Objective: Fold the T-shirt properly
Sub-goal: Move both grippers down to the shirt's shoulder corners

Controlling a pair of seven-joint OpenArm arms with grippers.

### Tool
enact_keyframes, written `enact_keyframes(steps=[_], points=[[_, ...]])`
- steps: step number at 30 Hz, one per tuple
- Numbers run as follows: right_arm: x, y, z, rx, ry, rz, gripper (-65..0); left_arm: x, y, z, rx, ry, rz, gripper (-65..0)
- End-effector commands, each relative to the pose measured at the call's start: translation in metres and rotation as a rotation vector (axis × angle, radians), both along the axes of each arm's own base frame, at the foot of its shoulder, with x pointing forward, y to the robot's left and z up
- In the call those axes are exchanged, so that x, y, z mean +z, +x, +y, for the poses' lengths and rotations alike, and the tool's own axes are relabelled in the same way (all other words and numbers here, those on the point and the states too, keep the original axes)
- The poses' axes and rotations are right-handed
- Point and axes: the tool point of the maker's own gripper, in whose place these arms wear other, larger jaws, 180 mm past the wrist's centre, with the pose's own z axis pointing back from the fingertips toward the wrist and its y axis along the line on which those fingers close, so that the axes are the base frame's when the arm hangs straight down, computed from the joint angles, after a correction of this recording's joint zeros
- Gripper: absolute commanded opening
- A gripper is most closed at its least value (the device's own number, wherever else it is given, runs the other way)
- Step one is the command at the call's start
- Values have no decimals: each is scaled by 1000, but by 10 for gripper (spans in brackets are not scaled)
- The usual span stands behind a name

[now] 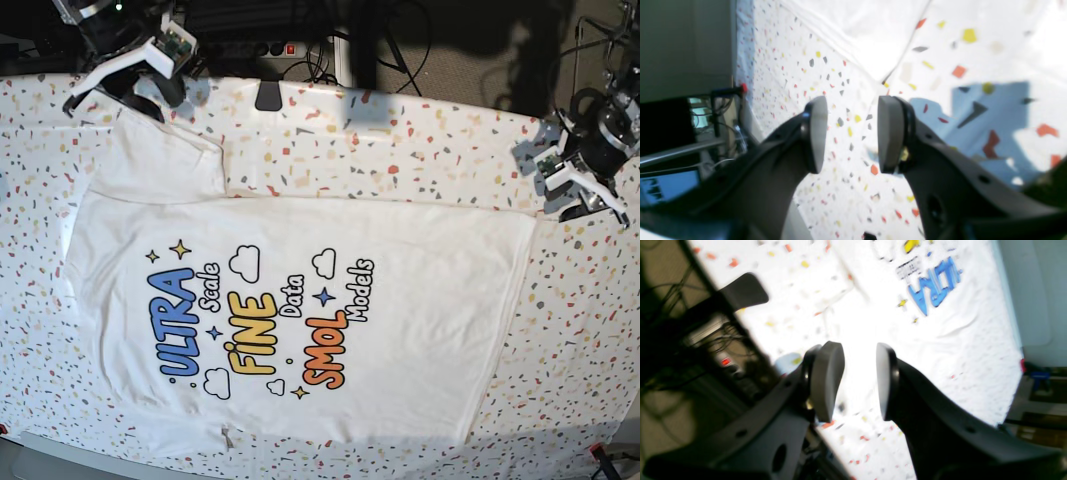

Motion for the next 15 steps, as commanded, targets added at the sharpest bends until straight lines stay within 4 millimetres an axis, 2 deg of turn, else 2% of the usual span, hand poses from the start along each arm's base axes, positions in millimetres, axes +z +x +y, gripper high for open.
enact_keyframes(steps=[1,9,15], points=[[10,5,4,12,11,-38,-442,10,12,1,-13,5,-43,-409],[15,14,4,12,10,-71,-442,-13,31,-26,-64,41,12,-409],[13,13,0,-3,-3,-60,-442,-35,36,-22,-53,102,71,-409]])
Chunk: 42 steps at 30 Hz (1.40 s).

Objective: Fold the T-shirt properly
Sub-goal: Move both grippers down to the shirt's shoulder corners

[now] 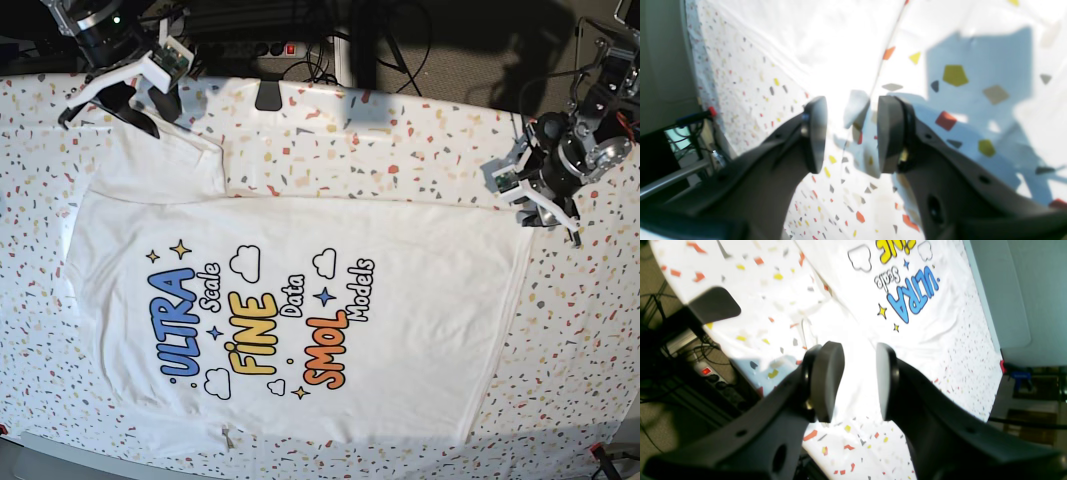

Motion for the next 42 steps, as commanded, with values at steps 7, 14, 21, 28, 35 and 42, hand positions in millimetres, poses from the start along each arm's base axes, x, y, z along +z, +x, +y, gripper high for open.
enact_keyframes(steps=[7,14,21,28,35,42], points=[[9,2,4,16,9,-29,-442,0,8,0,5,-16,-20,-409],[9,2,4,16,9,-29,-442,-2,10,-12,1,-59,-23,-409],[8,2,4,15,9,-29,-442,-19,28,0,75,-61,1,-409],[8,2,3,15,8,-28,-442,-26,37,12,108,-51,20,-409],[8,2,3,14,7,-28,-442,-42,23,11,71,-51,129,-446],[8,2,3,14,7,-28,-442,-47,16,8,51,-50,178,-650]])
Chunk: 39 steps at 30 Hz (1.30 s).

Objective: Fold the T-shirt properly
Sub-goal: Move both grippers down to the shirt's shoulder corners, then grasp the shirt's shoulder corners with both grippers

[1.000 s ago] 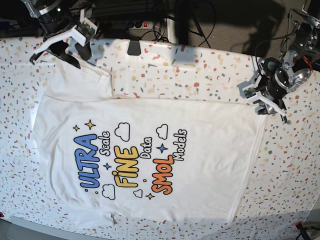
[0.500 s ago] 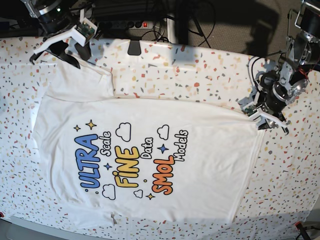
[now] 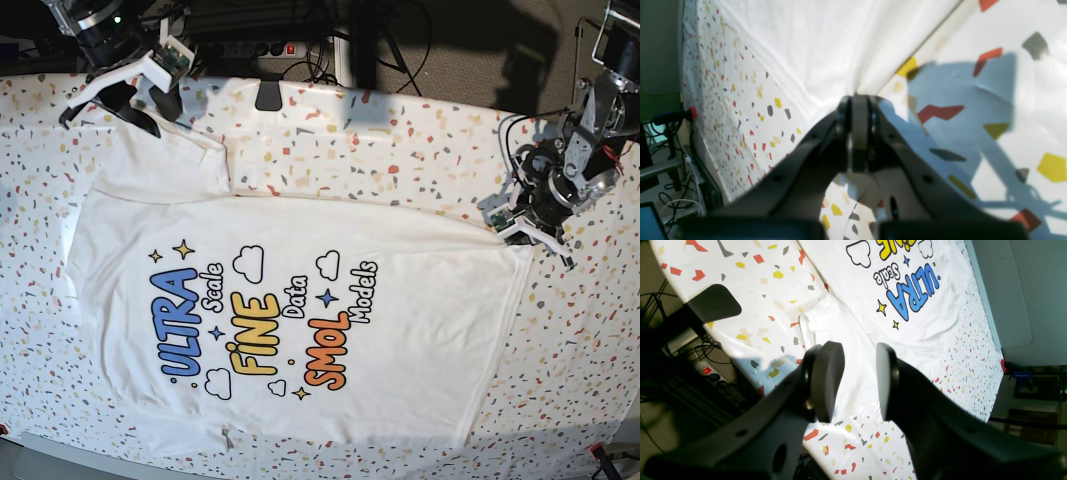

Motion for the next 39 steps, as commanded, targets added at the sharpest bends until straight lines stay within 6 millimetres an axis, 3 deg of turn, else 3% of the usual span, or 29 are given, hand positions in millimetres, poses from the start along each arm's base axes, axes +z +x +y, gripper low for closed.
enact_keyframes(steps=[1,12,18,24,30,39], points=[[8,2,3,14,7,-28,-442,-5,-6,14,6,55,43,-650],[4,1,-2,12,-27,-17,-438,-5,-6,15,9,57,43,-650],[-27,-6,-39,-30,-173,92,-318,-1,-3,11,2,50,29,-650],[-46,-9,-55,42,-272,98,-318,0,-3,9,1,46,27,-650],[-64,2,-98,25,-470,99,-318,-1,-3,9,5,48,26,-650],[-81,15,-130,-35,-511,105,-318,0,-3,9,5,47,26,-650]])
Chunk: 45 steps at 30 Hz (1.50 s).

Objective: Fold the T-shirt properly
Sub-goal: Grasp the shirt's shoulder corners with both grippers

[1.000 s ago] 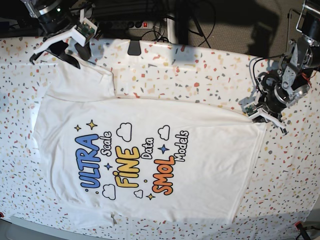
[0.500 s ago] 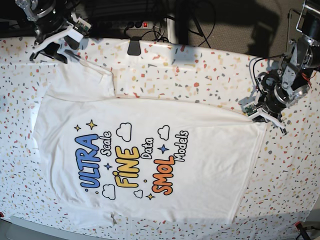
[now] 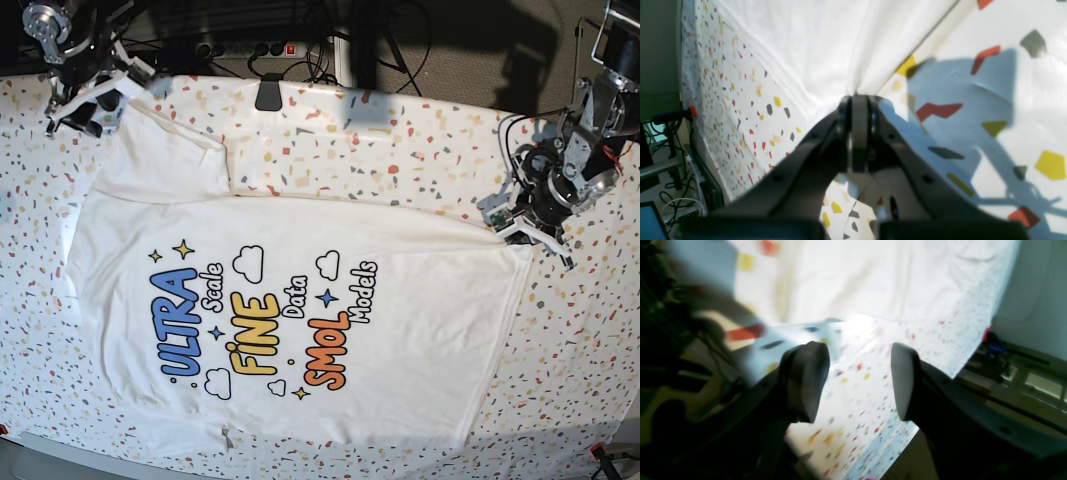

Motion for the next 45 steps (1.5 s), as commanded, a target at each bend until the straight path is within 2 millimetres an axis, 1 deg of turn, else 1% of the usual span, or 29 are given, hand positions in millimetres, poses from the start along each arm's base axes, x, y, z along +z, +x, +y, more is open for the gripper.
enact_keyframes(steps=[1,5,7,11,18,21,24,28,33,36,38,40,41,42,45], points=[[6,7,-7,-2,-22,-27,-319,-2,-2,10,4,38,24,-650],[-3,13,-24,-35,-46,-22,-319,-2,-2,10,4,38,23,-650],[-7,13,-28,-38,-46,-14,-319,-2,-2,10,4,38,24,-650],[-15,14,-28,-56,15,-6,-319,-2,-2,10,4,38,23,-650],[-15,19,-23,-59,45,-22,-319,-2,-3,10,4,38,24,-650],[-20,20,-14,-53,67,-21,-319,-2,-2,10,4,39,24,-650],[-31,21,-3,-49,86,-10,-319,-2,-2,10,4,39,24,-650],[-42,22,6,-6,29,14,-319,-2,-3,11,7,43,25,-650],[-50,25,31,44,62,24,-319,-2,-3,12,8,46,26,-650],[-52,30,45,61,86,20,-319,-2,-3,11,8,45,26,-650],[-56,29,51,81,88,52,-319,-2,-3,11,8,45,26,-650],[-62,25,53,97,80,104,-320,-2,-3,12,9,47,27,-650],[-63,24,53,100,78,118,-335,-2,-3,13,13,51,28,-650],[-64,23,52,97,73,124,-370,-3,-3,14,17,58,30,-650],[-66,20,45,46,72,145,-530,-3,-3,15,20,63,32,-650]])
